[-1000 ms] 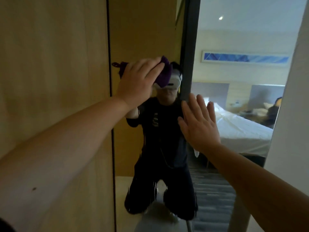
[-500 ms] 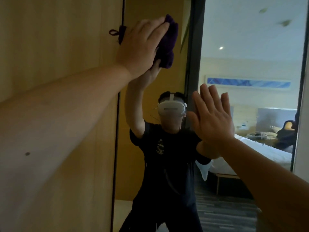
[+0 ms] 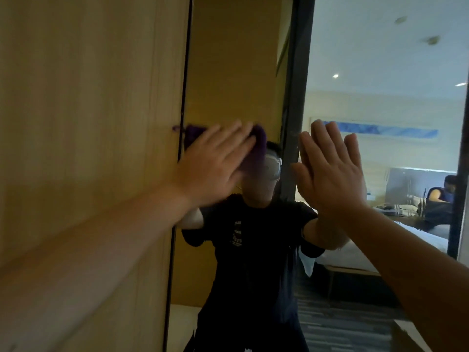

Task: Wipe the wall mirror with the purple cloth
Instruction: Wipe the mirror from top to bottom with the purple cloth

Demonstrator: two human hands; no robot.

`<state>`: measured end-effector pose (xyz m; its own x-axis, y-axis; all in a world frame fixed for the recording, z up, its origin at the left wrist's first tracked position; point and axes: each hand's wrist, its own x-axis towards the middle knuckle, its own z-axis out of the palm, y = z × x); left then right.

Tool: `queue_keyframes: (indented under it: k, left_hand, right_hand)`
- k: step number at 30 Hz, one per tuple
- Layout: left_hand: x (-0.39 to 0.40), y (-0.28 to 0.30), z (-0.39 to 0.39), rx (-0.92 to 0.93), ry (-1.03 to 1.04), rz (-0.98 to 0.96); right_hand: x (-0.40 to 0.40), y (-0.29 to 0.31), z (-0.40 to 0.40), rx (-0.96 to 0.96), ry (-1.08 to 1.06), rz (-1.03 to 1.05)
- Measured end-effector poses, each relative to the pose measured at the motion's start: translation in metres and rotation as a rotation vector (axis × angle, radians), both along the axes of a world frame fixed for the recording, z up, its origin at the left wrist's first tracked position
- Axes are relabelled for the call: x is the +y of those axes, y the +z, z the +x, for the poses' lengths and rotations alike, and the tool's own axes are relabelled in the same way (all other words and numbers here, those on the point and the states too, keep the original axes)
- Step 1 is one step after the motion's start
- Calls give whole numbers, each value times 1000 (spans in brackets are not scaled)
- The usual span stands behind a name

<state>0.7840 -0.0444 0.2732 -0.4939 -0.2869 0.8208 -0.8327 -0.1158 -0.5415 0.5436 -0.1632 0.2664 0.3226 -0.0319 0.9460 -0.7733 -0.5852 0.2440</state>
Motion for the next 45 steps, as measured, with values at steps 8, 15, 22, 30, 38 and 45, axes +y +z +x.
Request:
queue_keyframes:
  k: [8, 15, 22, 30, 38, 45]
  left_hand:
    - [4, -226, -7, -3, -7, 137]
    - [3, -234, -7, 45, -15, 112]
    - [9, -176, -22, 84, -109, 67]
    - [-1, 80, -78, 131, -75, -182]
    - [-45, 105, -104, 149, 115, -12]
    - [-41, -69, -103, -7, 102, 61]
  right_hand:
    - [4, -4, -9, 23, 70, 42]
    - [-6, -27, -62, -38, -32, 111]
    - [-23, -35, -74, -54, -132, 190]
    - [-28, -36, -75, -37, -180, 165]
    - [-33, -39, -76, -55, -113, 108]
    - [-36, -40, -81, -73, -10, 53]
